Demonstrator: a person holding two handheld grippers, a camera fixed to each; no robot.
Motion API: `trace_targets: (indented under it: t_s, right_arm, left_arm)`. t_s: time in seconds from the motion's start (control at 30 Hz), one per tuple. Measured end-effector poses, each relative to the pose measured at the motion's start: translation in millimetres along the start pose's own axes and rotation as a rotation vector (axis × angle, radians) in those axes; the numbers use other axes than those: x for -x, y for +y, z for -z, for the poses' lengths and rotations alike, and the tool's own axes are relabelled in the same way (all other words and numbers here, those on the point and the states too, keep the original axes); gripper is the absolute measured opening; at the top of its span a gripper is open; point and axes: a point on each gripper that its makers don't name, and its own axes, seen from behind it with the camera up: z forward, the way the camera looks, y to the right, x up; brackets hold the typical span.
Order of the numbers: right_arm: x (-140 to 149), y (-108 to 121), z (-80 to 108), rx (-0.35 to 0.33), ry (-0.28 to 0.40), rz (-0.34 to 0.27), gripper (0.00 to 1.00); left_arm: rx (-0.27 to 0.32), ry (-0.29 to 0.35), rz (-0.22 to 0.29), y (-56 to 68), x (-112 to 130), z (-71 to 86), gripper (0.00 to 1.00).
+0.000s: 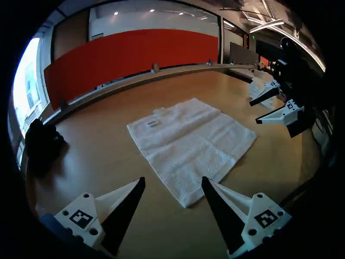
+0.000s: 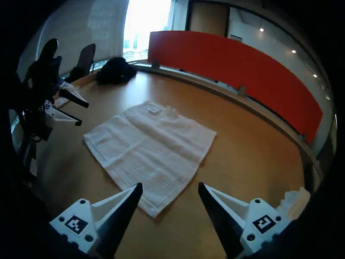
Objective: Fold towel
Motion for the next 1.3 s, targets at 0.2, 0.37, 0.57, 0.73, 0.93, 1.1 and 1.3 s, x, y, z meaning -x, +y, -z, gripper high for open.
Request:
trace_targets:
  t_s: [0.2, 0.37, 0.57, 0.73, 0.93, 1.1, 1.3]
  right_arm:
    - [14, -6, -6.8, -0.018, -0.034, 0.005, 1.0]
    - [28, -12, -9.7, -0.04, -0.068, 0.003, 1.0]
    - [42, -18, -12.1, -0.056, -0.099, 0.008, 1.0]
    - [51, -21, -14.3, -0.067, -0.122, 0.008, 0.99]
    - [56, -23, -16.3, -0.08, -0.139, 0.004, 0.95]
    - [61, -25, -16.2, -0.095, -0.156, 0.008, 0.87]
    - [60, -27, -16.0, -0.114, -0.161, 0.001, 0.79]
  left_arm:
    - [0.029, -0.036, -0.003, 7.6, 13, -11.2, 0.97]
    - [0.044, -0.071, -0.017, 12.4, 26, -17.5, 0.97]
    - [0.062, -0.11, -0.021, 18.8, 39, -22.9, 0.97]
    - [0.069, -0.14, -0.02, 21.3, 48, -26.3, 0.97]
    - [0.07, -0.165, -0.026, 22.7, 54, -28.2, 0.97]
    - [0.066, -0.177, -0.028, 23.1, 57, -30.0, 0.97]
    - [0.076, -0.183, -0.041, 26.5, 58, -31.2, 0.92]
